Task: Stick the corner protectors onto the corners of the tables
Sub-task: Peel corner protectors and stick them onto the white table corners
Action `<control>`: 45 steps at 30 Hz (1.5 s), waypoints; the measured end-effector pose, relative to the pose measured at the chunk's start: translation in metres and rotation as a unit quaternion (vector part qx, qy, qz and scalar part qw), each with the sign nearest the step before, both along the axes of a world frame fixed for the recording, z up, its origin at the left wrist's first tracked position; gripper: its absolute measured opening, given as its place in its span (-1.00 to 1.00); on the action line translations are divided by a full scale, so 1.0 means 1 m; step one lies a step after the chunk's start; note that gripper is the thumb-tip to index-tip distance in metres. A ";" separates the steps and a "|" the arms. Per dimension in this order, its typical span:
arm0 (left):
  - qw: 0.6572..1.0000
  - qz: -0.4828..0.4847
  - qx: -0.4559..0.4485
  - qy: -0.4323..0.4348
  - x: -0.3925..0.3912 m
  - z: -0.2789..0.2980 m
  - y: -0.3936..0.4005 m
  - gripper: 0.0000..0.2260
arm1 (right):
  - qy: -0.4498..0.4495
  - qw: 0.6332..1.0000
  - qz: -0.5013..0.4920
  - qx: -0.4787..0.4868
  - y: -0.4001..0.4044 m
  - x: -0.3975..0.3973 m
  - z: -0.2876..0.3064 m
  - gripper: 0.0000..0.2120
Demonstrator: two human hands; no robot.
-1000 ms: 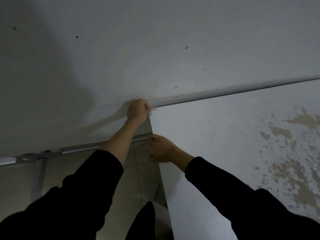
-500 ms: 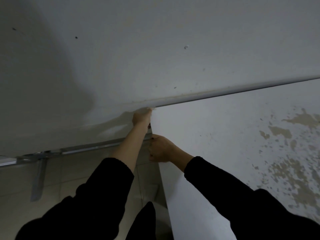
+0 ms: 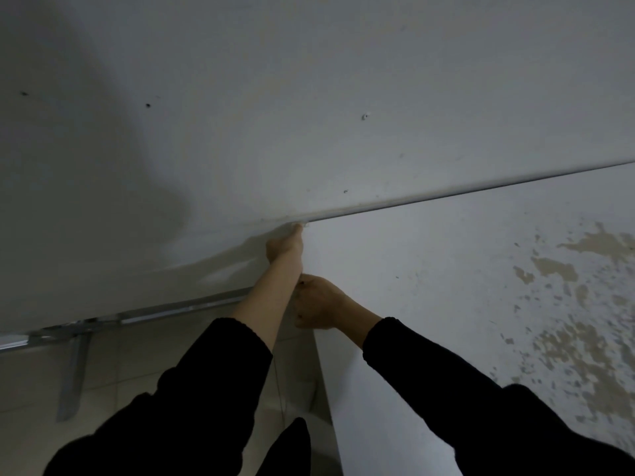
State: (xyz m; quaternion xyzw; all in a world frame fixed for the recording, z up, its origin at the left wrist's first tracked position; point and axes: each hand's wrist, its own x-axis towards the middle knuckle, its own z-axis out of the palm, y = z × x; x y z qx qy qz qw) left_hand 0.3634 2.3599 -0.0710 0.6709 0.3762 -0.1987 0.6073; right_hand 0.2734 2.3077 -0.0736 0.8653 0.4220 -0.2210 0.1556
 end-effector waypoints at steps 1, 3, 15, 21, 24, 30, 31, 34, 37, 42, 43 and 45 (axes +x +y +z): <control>1.000 -0.014 -0.001 0.000 0.001 -0.001 0.000 -0.44 | -0.005 1.000 0.001 0.007 -0.001 0.001 0.000 -0.65; 1.000 -0.023 -0.005 -0.002 0.002 -0.003 -0.001 -0.45 | -0.008 1.000 -0.012 0.022 -0.003 0.000 0.000 -0.66; 1.000 0.022 0.017 0.010 0.002 -0.007 -0.009 -0.44 | -0.010 0.997 -0.049 0.063 -0.008 -0.005 -0.011 -0.67; 1.000 -0.022 -0.017 0.012 0.001 -0.014 0.001 -0.71 | -0.029 0.994 -0.061 0.084 -0.016 -0.014 -0.007 -0.71; 0.999 -0.041 -0.032 0.006 0.004 -0.017 0.008 -0.72 | -0.027 0.992 -0.104 0.067 -0.014 -0.014 -0.007 -0.72; 0.998 -0.067 0.012 -0.009 0.007 -0.023 0.011 -0.40 | -0.025 0.987 -0.142 0.070 -0.010 -0.015 -0.007 -0.80; 0.997 -0.071 0.025 -0.012 0.006 -0.022 0.011 -0.38 | -0.039 0.986 -0.147 0.073 -0.010 -0.015 -0.007 -0.76; 0.993 -0.111 0.030 -0.015 0.004 -0.012 0.008 -0.46 | -0.061 0.980 -0.131 0.141 -0.012 -0.021 -0.013 -0.70; 0.980 -0.190 0.053 -0.034 0.000 -0.001 0.010 -0.59 | -0.082 0.974 -0.133 0.165 -0.007 -0.030 -0.007 -0.73; 0.930 -0.341 0.129 -0.057 -0.005 0.018 0.024 -0.60 | -0.052 0.957 -0.185 0.219 -0.014 -0.041 -0.004 -0.88; 0.922 -0.364 0.125 -0.053 -0.007 0.022 0.026 -0.60 | -0.044 0.956 -0.203 0.205 -0.017 -0.043 -0.005 -0.80; 0.909 -0.393 0.129 -0.051 -0.014 0.031 0.030 -0.61 | -0.038 0.957 -0.229 0.176 -0.023 -0.048 0.004 -0.68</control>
